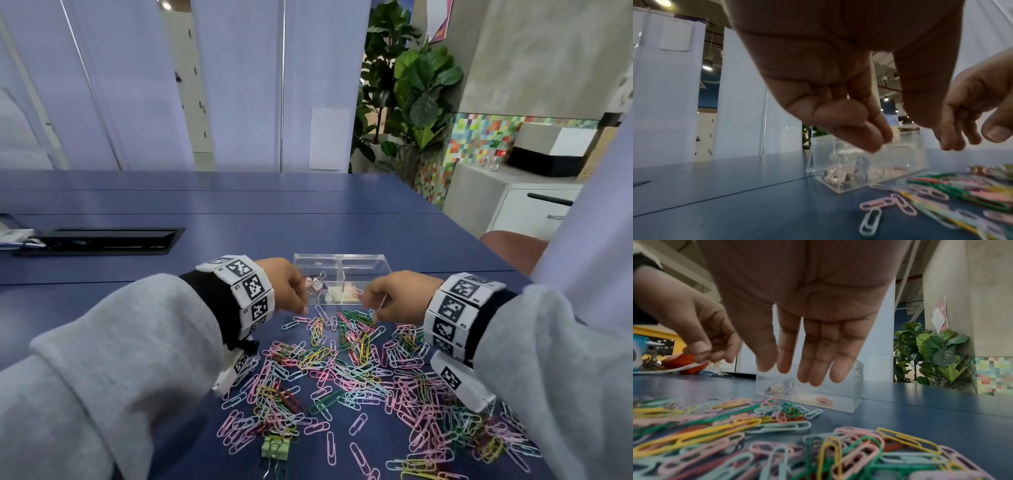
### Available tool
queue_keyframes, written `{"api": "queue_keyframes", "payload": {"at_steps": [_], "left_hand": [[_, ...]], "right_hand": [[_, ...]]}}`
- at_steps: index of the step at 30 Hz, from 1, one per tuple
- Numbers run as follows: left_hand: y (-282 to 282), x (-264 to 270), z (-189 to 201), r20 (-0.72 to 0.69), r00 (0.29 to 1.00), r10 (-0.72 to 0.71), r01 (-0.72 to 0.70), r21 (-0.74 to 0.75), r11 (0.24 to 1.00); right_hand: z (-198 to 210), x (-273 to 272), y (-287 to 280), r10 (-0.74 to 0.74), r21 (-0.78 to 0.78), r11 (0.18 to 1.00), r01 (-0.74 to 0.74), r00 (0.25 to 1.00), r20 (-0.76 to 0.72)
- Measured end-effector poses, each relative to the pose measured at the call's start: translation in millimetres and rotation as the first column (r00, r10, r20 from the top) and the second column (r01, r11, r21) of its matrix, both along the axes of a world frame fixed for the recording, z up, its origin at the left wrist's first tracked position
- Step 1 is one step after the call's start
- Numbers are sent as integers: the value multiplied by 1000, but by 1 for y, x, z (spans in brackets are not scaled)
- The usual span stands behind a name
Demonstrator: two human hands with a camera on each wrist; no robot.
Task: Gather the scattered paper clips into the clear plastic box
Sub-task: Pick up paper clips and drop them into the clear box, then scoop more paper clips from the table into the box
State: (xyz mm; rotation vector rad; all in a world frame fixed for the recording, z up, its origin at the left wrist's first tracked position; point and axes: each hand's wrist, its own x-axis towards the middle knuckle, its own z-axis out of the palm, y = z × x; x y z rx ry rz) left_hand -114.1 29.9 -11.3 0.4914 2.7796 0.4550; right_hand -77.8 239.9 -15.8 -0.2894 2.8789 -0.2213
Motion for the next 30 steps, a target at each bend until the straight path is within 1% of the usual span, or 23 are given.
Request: {"api": "queue_keyframes", "payload": {"at_steps": [2, 5, 9, 11, 14, 18, 24, 26, 28, 30], "left_hand": [[3, 5, -4, 40, 999, 5, -1, -92, 996], [10, 7, -8, 52, 999, 15, -6, -177, 984], [27, 7, -10, 105, 994, -5, 27, -204, 979], [37, 8, -9, 118, 991, -60, 87, -240, 967], [48, 6, -11, 94, 986, -135, 158, -312, 937], [54, 3, -18, 96, 976, -195, 217, -394, 893], [55, 1, -24, 120, 958, -260, 287, -405, 868], [56, 3, -22, 127, 965, -230, 262, -376, 889], [52, 2, -21, 113, 969, -218, 243, -309, 920], [48, 2, -22, 73, 972, -223, 234, -274, 933]], "right_hand": [[-3, 2, -5, 4, 82, 997, -8, 999, 50], [-9, 2, -11, 36, 170, 984, -56, 993, 115], [-14, -3, -20, 99, 267, 952, -151, 975, 200], [-17, -5, -24, 129, 282, 942, -180, 973, 191], [-22, -7, -26, 166, 245, 949, -197, 976, 143], [-22, -6, -23, 147, 169, 972, -165, 982, 116], [-18, -1, -16, 157, 105, 980, -167, 982, 102], [-12, 2, -11, 149, 67, 986, -155, 984, 93], [-3, 2, -6, 122, 16, 992, -124, 990, 67], [7, -1, 1, 75, -51, 996, -76, 997, -13]]}}
